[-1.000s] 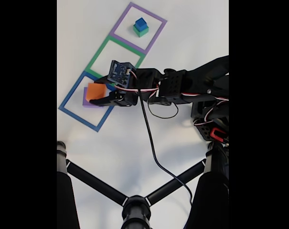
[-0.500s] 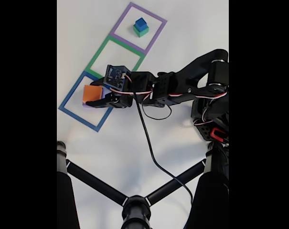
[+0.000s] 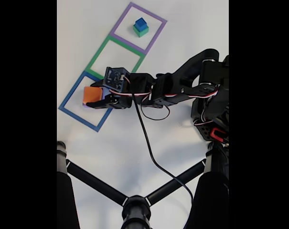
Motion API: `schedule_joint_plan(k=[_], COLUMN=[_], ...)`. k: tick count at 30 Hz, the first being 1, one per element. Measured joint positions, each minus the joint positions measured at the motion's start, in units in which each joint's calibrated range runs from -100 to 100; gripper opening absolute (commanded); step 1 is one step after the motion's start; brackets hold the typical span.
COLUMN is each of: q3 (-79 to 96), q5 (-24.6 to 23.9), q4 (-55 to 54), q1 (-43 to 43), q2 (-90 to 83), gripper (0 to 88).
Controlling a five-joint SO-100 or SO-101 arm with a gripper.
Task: Tower of hanoi
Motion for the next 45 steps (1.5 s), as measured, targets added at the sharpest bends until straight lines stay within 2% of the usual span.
schedule_joint_plan(k=[12,19,23,27,31,35,39,45], q3=[0.0,1.8,1.8,-0.5,-8.7,-19.0,-30.5,-49.5], q5=[0.0,0.0,0.0,0.0,-0.4,-3.7,-3.7,-2.3], q4=[-0.1,0.5,7.6,22.0,44.7,67.6,87.1,109.5], q1=[0.3,0.9,1.3,2.7,5.1,8.7,13.9,23.1], q2=[0.7,-4.2,-12.4,-23.4,-34.8,-41.2,-43.2,-42.7], gripper=[26.7,27.5,24.2,14.4,7.0,0.1,0.0,0.0])
